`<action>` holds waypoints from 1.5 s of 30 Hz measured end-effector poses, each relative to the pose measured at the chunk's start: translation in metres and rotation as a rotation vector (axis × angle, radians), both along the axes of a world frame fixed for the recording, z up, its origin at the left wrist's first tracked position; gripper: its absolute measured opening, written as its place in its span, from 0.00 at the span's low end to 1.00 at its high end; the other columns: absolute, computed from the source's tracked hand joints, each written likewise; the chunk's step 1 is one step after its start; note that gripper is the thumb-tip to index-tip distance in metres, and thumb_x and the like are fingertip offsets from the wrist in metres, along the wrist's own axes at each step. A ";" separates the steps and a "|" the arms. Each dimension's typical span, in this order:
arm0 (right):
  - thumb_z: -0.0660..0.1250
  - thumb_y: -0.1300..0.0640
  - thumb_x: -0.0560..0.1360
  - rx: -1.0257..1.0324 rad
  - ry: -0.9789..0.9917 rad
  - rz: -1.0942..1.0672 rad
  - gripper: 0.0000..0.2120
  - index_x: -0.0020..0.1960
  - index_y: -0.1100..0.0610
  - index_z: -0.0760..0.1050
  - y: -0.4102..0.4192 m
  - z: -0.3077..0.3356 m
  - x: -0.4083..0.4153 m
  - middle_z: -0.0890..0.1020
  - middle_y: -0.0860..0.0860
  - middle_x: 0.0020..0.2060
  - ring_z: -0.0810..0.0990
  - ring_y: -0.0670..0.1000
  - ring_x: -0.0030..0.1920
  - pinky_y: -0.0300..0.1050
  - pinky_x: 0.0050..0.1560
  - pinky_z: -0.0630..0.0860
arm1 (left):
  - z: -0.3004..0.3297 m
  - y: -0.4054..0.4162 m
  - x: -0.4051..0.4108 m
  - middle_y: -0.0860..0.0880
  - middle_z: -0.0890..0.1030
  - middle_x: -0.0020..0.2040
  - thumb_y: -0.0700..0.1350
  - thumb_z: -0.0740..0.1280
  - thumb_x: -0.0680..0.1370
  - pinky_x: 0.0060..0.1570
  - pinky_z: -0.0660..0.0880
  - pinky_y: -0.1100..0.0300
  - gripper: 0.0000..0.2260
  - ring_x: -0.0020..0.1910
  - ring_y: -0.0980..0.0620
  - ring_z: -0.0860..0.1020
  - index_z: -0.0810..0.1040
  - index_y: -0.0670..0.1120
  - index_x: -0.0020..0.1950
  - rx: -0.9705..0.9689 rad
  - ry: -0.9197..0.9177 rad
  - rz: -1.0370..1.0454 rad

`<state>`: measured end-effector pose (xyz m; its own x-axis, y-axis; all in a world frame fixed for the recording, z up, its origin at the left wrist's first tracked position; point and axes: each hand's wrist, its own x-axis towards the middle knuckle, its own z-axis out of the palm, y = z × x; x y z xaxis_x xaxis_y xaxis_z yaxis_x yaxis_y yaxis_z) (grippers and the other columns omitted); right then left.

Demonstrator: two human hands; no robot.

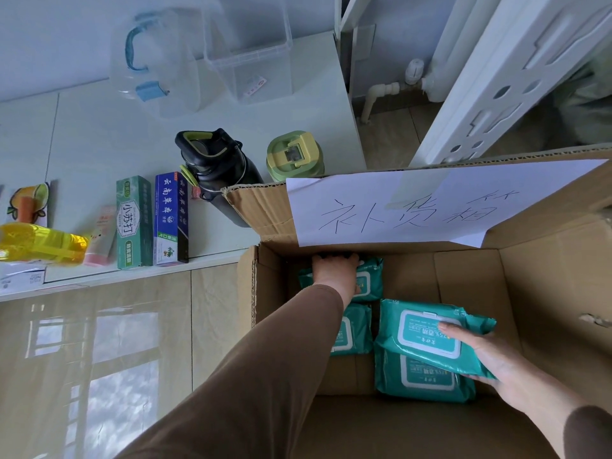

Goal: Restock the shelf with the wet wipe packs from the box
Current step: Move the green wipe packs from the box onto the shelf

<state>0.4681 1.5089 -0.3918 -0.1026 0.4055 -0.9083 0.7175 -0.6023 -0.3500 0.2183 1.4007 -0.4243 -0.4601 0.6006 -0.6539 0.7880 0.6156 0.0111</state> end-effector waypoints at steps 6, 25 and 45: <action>0.81 0.47 0.62 0.050 0.022 -0.112 0.23 0.52 0.54 0.77 -0.002 0.002 -0.005 0.86 0.55 0.42 0.85 0.55 0.44 0.45 0.36 0.79 | 0.003 -0.003 0.003 0.43 0.77 0.63 0.48 0.70 0.76 0.56 0.72 0.46 0.24 0.61 0.39 0.75 0.67 0.50 0.70 0.077 0.060 0.044; 0.79 0.48 0.67 0.137 0.094 -0.224 0.14 0.47 0.52 0.78 -0.011 0.015 -0.020 0.86 0.46 0.31 0.85 0.51 0.39 0.42 0.33 0.78 | 0.024 -0.034 0.002 0.49 0.77 0.60 0.50 0.70 0.76 0.55 0.69 0.48 0.24 0.60 0.44 0.74 0.67 0.52 0.69 0.276 0.104 0.077; 0.80 0.44 0.65 0.211 0.122 -0.153 0.19 0.48 0.52 0.78 -0.033 0.125 -0.012 0.85 0.50 0.42 0.84 0.52 0.43 0.41 0.33 0.74 | 0.151 -0.087 0.016 0.53 0.79 0.59 0.56 0.74 0.72 0.57 0.70 0.45 0.28 0.58 0.46 0.76 0.66 0.56 0.67 0.380 0.071 0.175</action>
<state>0.4561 1.4759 -0.2673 -0.1286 0.6032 -0.7872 0.5689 -0.6053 -0.5568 0.2342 1.3134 -0.2734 -0.6127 0.7016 -0.3638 0.6786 0.7030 0.2129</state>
